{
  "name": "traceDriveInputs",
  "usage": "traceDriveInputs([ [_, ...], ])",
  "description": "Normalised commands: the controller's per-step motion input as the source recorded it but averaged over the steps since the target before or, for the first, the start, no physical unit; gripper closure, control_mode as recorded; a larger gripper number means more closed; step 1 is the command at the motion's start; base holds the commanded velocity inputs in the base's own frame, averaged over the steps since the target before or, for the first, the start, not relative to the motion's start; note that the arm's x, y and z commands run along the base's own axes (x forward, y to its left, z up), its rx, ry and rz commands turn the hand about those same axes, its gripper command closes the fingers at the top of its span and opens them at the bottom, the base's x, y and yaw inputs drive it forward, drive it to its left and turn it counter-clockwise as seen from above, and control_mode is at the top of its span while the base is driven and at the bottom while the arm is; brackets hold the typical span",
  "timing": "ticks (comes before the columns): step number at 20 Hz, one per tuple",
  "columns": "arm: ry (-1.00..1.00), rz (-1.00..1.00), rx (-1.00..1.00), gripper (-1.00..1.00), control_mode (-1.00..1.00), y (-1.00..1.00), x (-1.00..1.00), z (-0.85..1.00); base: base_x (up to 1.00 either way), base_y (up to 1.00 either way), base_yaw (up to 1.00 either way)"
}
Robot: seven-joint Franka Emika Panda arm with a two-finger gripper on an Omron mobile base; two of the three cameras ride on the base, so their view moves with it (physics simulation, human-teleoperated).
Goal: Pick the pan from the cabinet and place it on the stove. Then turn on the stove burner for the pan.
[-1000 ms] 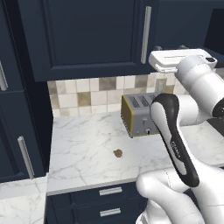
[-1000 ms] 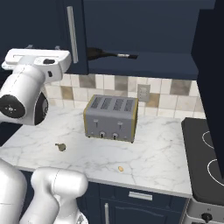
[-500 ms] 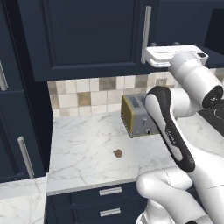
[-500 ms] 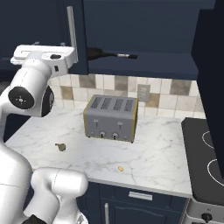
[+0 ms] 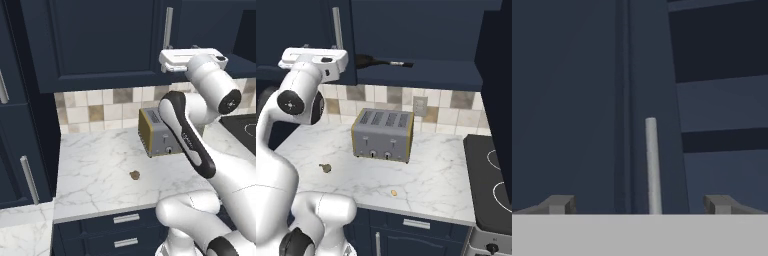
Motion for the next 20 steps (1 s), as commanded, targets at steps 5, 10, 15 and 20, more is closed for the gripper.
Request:
traceDriveInputs([
  [5,0.0,-0.02,0.0,-1.0,-1.0,0.0,0.38,0.0,0.0,0.0,0.0],
  [10,0.0,-0.01,0.0,-1.0,-1.0,0.0,0.35,-0.01,0.0,0.0,0.0],
  [15,0.0,0.0,0.0,-1.0,-1.0,0.0,0.36,-0.06,0.0,0.0,0.0],
  [20,0.0,0.0,0.0,-1.0,-1.0,0.0,0.32,-0.05,0.0,0.0,0.0],
])
